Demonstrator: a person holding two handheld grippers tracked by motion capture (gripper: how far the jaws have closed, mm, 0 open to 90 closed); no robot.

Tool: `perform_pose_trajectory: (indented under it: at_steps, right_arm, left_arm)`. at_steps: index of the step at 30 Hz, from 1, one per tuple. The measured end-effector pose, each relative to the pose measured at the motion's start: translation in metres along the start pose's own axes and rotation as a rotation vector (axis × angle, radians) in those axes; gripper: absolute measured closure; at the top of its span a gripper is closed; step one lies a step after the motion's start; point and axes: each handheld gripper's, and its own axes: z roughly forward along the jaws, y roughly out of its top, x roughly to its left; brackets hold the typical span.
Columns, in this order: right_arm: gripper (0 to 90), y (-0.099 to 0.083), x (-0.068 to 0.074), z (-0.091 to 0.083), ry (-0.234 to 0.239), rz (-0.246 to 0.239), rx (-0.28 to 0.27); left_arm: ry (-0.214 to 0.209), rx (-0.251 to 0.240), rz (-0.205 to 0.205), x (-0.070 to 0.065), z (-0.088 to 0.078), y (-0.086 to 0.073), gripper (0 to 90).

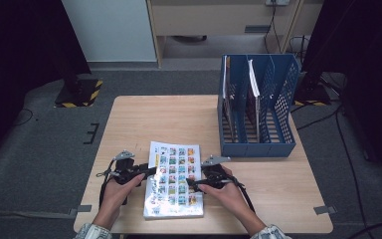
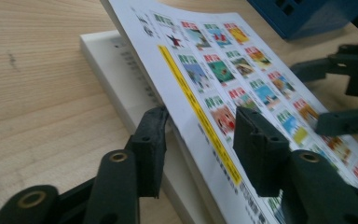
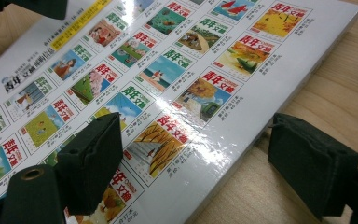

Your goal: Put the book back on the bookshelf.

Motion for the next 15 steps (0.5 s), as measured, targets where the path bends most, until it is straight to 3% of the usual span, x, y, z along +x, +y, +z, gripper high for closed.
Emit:
perform_pose_trajectory:
  at_steps: [1, 2, 3, 6, 7, 11, 13, 15]
  right_arm:
    - [18.1, 0.0, 0.0, 0.0, 0.0, 0.0, 0.0]
    - [17.9, 0.0, 0.001, 0.0, -0.001, 0.008, 0.001]
    - [17.9, 0.0, 0.001, 0.0, -0.002, 0.008, 0.002]
    - [17.8, 0.0, 0.001, 0.0, 0.0, 0.006, 0.002]
    - [17.8, 0.0, 0.0, 0.0, 0.0, -0.002, -0.001]
    - [17.8, -0.001, 0.0, 0.0, -0.001, -0.006, -0.006]
    - [17.7, -0.001, 0.0, 0.0, 0.0, -0.006, -0.006]
    - [17.7, -0.001, 0.0, 0.0, 0.0, -0.008, -0.006]
  left_arm:
    - [0.0, 0.0, 0.0, 0.0, 0.0, 0.0, 59.0]
    - [-0.041, 0.018, 0.017, -0.006, 0.0, -0.001, 58.6]
    - [-0.023, 0.024, 0.048, -0.01, 0.0, 0.0, 58.3]
    - [-0.018, 0.005, 0.051, -0.012, 0.004, 0.004, 57.7]
    - [-0.014, -0.009, 0.048, -0.013, 0.012, 0.008, 57.6]
    - [-0.004, -0.006, 0.091, -0.02, 0.027, 0.012, 57.3]
    - [-0.002, -0.005, 0.105, -0.021, 0.03, 0.013, 61.8]
    - [0.032, 0.003, 0.133, -0.024, 0.035, 0.012, 67.9]
